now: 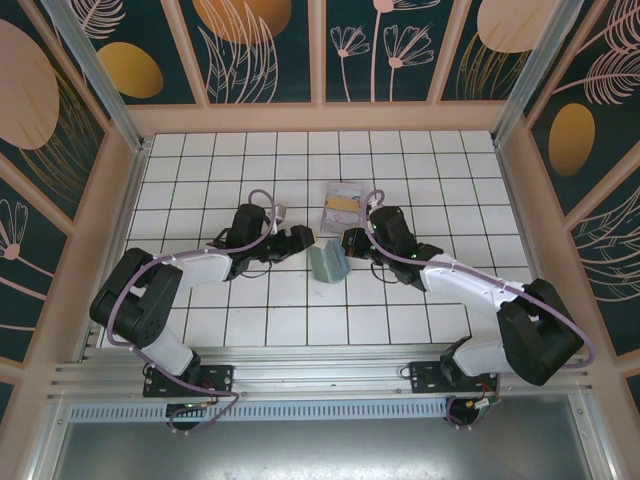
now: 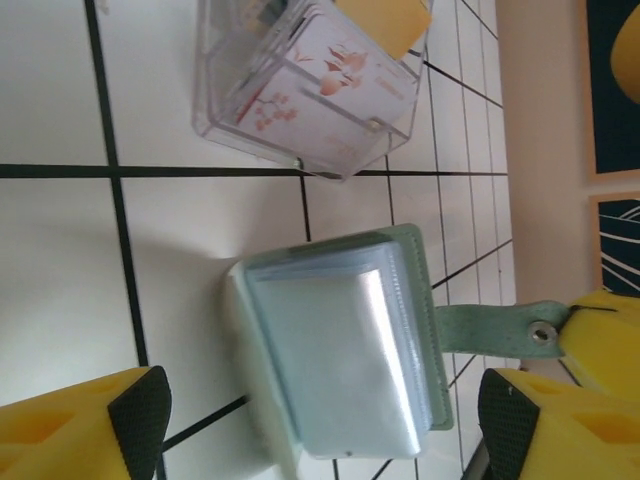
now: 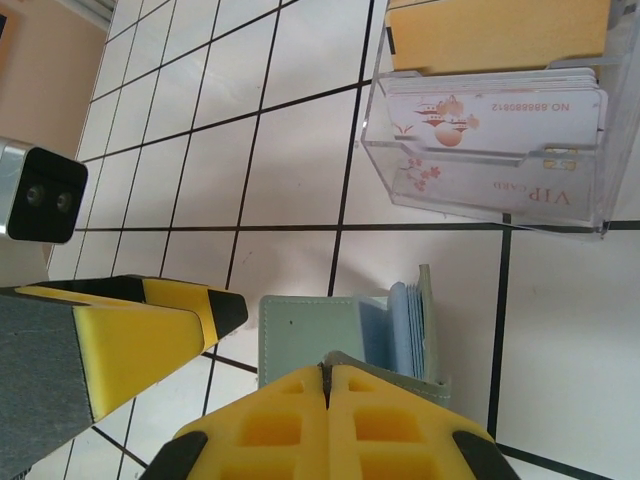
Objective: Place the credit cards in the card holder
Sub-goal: Open the card holder at the center of the table.
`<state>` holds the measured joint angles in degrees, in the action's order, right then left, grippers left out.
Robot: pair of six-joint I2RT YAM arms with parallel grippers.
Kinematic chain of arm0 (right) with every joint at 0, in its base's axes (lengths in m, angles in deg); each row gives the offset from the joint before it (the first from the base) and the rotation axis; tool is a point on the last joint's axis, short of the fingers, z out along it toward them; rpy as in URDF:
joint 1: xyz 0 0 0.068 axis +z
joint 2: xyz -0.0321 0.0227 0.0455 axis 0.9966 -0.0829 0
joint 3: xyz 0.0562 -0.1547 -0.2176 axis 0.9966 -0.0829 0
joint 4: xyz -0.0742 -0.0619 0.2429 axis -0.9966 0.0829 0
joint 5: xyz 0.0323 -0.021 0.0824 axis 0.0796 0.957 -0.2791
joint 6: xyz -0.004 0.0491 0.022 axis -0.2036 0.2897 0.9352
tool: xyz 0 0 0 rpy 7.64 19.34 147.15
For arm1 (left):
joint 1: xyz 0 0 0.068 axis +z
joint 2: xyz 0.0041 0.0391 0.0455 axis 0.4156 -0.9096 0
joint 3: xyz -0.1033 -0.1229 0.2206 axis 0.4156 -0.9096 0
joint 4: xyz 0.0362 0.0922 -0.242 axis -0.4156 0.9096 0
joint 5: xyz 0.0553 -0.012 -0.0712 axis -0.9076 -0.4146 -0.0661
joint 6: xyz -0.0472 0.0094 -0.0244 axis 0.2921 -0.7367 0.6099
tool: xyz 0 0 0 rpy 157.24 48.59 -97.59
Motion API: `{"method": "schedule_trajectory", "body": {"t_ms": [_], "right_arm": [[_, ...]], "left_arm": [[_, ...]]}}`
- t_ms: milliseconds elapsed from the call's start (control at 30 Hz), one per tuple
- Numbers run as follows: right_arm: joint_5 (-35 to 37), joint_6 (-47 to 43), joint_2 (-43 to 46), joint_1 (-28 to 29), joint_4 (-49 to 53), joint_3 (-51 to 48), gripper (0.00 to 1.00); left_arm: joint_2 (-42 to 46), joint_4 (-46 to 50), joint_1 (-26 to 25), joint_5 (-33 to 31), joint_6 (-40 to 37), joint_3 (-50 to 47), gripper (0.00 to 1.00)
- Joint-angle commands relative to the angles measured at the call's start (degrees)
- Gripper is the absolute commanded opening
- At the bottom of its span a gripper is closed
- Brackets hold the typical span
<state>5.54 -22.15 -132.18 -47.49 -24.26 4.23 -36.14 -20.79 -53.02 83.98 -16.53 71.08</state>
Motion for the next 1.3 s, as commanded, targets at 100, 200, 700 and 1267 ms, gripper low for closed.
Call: {"method": "schedule_trajectory", "body": {"t_ms": [100, 200, 700, 1267], "right_arm": [[0.8, 0.5, -0.7, 0.4, -0.9, 0.9, 0.00], [1.4, 0.7, -0.3, 0.4, -0.9, 0.4, 0.00], [3.0, 1.4, -0.1, -2.7, -0.8, -6.5, 0.00], [2.6, 0.0, 1.8, -3.9, 1.8, -7.4, 0.28]], "left_arm": [[-2.5, -3.4, -1.8, 2.3, 1.6, 0.0, 0.78], [-3.8, -4.1, -1.8, 2.0, 1.7, -0.6, 0.75], [-4.0, 5.8, -1.7, -4.2, -3.5, 0.9, 0.61], [-2.0, 11.1, -1.7, -8.1, -6.8, 4.4, 0.63]]}}
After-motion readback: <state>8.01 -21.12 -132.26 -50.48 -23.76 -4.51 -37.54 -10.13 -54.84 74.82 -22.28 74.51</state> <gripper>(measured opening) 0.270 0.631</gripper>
